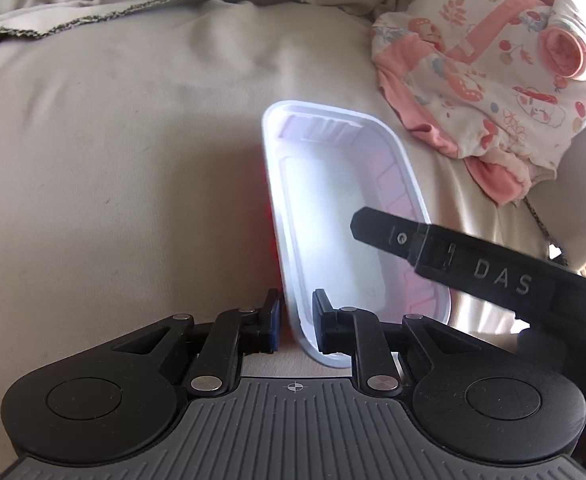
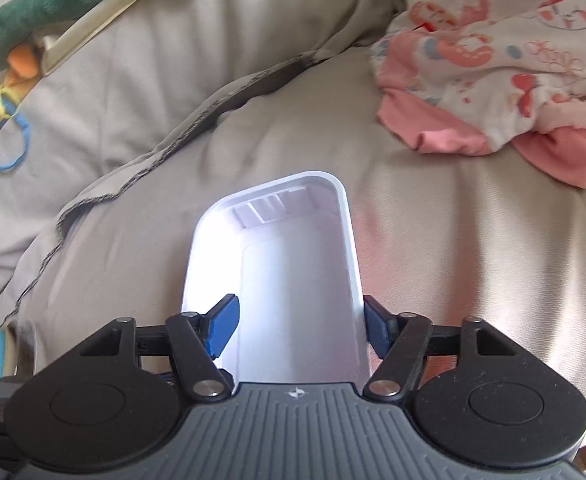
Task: Organize plates and bowls
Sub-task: 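Move both tools over the white tray with red underside, then grasp the white tray rims with both tools, one at each end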
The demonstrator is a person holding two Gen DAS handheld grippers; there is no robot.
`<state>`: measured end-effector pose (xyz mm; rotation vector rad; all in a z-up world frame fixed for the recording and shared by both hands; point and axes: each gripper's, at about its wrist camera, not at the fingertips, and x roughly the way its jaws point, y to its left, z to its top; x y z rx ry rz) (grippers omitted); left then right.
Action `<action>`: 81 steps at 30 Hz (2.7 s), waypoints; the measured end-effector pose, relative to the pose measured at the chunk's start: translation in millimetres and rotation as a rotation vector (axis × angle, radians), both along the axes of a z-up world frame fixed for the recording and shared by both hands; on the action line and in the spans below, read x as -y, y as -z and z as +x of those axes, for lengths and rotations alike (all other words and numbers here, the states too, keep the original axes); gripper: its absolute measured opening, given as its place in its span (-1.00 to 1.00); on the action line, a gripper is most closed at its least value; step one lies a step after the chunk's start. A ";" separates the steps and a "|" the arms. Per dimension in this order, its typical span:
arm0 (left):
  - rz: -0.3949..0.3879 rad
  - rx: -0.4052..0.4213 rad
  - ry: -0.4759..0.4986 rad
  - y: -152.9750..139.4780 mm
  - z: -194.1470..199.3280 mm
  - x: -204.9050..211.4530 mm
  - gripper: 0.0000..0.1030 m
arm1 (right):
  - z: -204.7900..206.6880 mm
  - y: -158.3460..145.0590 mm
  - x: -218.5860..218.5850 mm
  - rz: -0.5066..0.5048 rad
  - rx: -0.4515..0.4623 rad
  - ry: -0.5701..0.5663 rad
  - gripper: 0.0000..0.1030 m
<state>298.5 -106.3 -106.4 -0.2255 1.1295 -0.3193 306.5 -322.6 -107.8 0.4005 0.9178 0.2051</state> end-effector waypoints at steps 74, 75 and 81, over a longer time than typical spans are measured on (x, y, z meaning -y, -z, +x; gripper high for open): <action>0.078 0.009 -0.305 5.3 -99.2 -157.4 -0.61 | -52.4 6.5 -142.5 -0.128 0.012 -0.193 1.00; 0.065 0.004 -0.315 5.8 -99.0 -159.5 -0.61 | -51.4 6.4 -140.2 -0.110 0.000 -0.181 1.00; 0.029 -0.002 -0.345 6.8 -99.8 -164.8 -0.61 | -52.4 5.8 -137.8 -0.102 -0.003 -0.208 1.00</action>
